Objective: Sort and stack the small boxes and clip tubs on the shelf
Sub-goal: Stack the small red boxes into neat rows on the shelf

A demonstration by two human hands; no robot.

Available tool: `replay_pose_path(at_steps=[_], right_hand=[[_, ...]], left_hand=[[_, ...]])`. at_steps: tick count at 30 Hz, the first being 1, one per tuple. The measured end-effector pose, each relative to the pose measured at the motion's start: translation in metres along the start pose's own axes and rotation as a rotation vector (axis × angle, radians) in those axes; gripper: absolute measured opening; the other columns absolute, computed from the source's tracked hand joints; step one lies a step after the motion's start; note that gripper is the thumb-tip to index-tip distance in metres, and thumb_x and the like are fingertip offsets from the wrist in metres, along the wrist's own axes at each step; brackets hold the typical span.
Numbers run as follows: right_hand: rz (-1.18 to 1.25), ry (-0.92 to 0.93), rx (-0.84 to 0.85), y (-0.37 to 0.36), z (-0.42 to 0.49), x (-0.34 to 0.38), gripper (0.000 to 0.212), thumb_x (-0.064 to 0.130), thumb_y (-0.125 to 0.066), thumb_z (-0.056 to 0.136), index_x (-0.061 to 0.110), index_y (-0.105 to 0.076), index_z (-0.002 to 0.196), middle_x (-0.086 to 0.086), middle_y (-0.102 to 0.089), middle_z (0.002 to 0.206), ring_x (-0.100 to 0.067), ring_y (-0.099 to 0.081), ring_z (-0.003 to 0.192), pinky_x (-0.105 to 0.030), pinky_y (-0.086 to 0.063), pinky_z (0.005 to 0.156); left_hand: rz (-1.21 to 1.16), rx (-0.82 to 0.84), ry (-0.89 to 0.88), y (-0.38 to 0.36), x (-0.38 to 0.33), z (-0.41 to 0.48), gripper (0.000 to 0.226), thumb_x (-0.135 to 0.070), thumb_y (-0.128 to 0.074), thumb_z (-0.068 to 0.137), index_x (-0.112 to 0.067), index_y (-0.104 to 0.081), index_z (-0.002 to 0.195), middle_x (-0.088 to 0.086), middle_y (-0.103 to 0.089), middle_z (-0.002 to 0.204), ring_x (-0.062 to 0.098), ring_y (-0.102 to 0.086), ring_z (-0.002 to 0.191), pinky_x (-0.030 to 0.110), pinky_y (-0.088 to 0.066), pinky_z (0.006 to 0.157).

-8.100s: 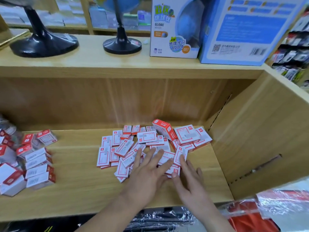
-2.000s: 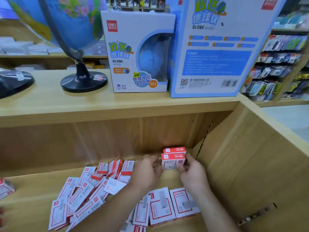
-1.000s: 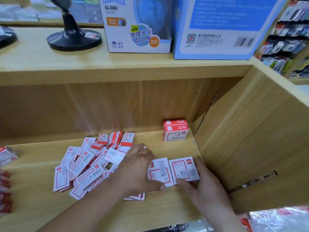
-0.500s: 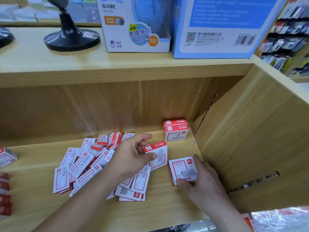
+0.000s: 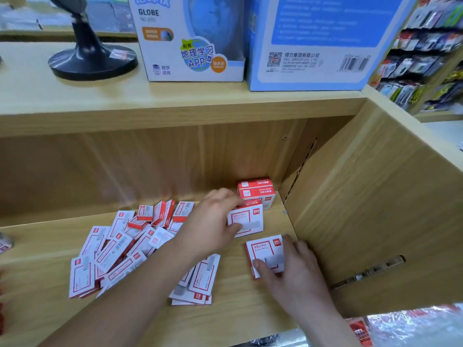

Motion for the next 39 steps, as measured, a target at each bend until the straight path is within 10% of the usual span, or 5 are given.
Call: replay_pose_path(at_steps=[15,23,34,39], right_hand=[[0.327,-0.1,-0.01,-0.002,0.007,-0.017,0.058,0.053,-0.084,0.053,0.04,-0.054,0.1,0.016,-0.069,0.097,-0.008,-0.065,0.096,-0.041,-0.056,0.083],[0.279,0.043,-0.064,-0.002,0.012,-0.009,0.078,0.028,-0.086,0.073,0.026,-0.047,0.141,0.011,-0.055,0.125,-0.013,-0.053,0.121,-0.038,-0.046,0.103],[0.297,0.15,-0.339,-0.013,0.042,0.012,0.059,0.024,-0.087,0.073,0.026,-0.051,0.12,0.013,-0.058,0.111,-0.011,-0.057,0.106,-0.029,-0.046,0.078],[0.243,0.126,-0.232,-0.02,0.053,0.004,0.07,0.036,-0.079,0.083,0.017,-0.047,0.142,0.002,-0.067,0.119,-0.022,-0.06,0.109,-0.033,-0.049,0.082]], left_hand=[[-0.224,-0.096,0.212,-0.017,0.001,0.001,0.035,-0.016,-0.08,0.075,-0.033,-0.058,0.096,-0.017,-0.061,0.082,0.002,-0.06,0.072,0.019,-0.05,0.063],[-0.341,-0.066,0.263,-0.014,0.021,-0.021,0.027,-0.015,-0.076,0.083,-0.03,-0.063,0.103,-0.017,-0.065,0.096,0.004,-0.064,0.089,0.03,-0.058,0.078],[0.061,0.055,0.096,-0.014,0.002,-0.034,0.04,-0.055,-0.058,0.084,-0.027,-0.069,0.11,-0.013,-0.061,0.109,0.012,-0.054,0.108,0.032,-0.05,0.087],[0.24,0.049,0.103,-0.021,-0.001,-0.02,0.039,-0.057,-0.056,0.092,-0.025,-0.066,0.112,-0.001,-0.063,0.099,0.021,-0.053,0.102,0.034,-0.046,0.083]])
Point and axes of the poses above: each hand's wrist, its own z-axis towards the middle knuckle, its own y-axis out of the back of the hand, x = y × z, the point moved 2 cm from there along z, towards the middle knuckle
